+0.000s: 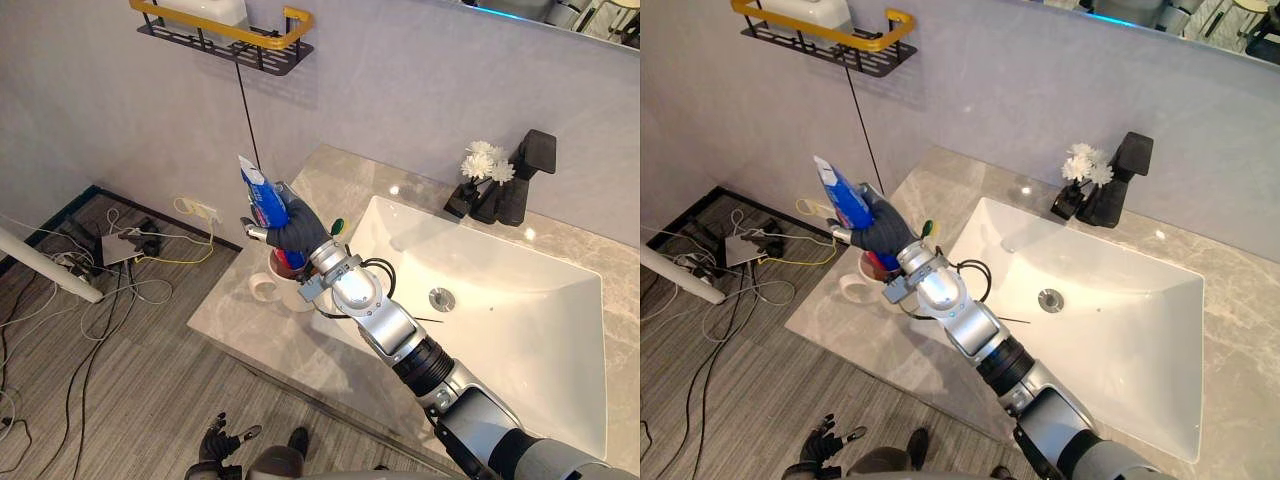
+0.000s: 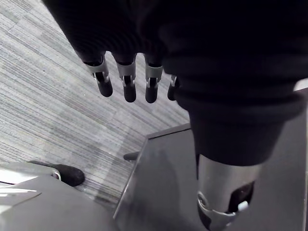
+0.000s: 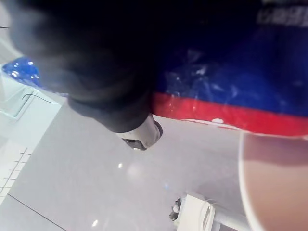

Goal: Organize washtable

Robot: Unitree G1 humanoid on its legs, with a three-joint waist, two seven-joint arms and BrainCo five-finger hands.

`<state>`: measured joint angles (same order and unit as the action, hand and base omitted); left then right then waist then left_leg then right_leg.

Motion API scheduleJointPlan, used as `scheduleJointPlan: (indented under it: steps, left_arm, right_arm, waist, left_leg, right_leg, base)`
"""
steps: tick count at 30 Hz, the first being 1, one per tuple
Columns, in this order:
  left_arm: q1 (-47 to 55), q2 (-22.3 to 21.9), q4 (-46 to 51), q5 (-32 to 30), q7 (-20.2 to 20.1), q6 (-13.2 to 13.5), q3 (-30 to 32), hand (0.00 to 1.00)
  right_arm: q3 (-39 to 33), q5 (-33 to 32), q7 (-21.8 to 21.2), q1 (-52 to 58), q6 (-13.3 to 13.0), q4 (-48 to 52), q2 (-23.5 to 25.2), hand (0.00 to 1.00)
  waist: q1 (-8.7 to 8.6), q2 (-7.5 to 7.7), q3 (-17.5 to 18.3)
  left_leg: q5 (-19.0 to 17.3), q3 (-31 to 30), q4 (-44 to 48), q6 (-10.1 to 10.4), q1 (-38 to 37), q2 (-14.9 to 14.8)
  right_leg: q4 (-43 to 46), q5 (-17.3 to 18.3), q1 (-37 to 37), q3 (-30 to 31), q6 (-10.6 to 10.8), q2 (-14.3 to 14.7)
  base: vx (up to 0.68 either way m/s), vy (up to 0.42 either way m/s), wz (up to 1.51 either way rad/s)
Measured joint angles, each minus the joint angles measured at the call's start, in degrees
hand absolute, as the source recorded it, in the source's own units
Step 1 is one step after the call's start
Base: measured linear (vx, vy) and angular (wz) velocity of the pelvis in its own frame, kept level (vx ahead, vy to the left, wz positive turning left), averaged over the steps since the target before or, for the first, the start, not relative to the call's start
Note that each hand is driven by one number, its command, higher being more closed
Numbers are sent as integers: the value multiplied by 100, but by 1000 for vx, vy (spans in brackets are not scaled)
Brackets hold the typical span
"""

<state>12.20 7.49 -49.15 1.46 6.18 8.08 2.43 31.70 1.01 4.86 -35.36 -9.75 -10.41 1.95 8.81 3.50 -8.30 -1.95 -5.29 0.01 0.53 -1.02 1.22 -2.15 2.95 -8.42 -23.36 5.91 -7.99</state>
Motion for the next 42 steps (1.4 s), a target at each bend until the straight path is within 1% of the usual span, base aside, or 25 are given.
scheduleJointPlan:
  steps: [30,34,36,39,42]
  left_arm:
    - [3,5,-3,7,1,-10,-6,0]
    - [3,6,-8,8,-1,-12,-6,0]
    - [3,7,-15,8,-4,-14,-6,0]
    - [3,13,-20,8,-21,-13,-6,0]
    - [2,29,-55,9,-94,-12,-6,0]
  right_arm:
    - [-29,-171,-4,151,-2,38,12,0]
    - [-47,-332,-32,168,-6,385,-25,0]
    - [-147,-400,-154,205,-27,698,-37,0]
    - [-261,-550,-239,217,-69,886,-107,0]
    - [-258,-680,-300,220,-108,1078,-193,0]
  waist:
    - [-22,1,-1]
    - [-33,3,-1]
    - [-39,4,-2]
    - [-51,9,-4]
    - [-100,14,-5]
  left_leg:
    - [1,10,15,0,-40,-1]
    - [0,32,14,0,-53,-2]
    - [0,70,12,0,-68,-4]
    - [0,86,12,0,-81,-5]
    - [0,133,11,0,-100,-13]
  right_leg:
    - [9,0,-36,9,0,-3]
    - [10,0,-37,28,0,-5]
    - [12,0,-37,58,0,-7]
    - [14,0,-36,92,0,-9]
    - [14,0,-32,148,0,-8]
  base:
    - [0,0,0]
    - [0,0,-1]
    - [0,0,-6]
    - [-2,0,-6]
    - [-23,-1,-8]
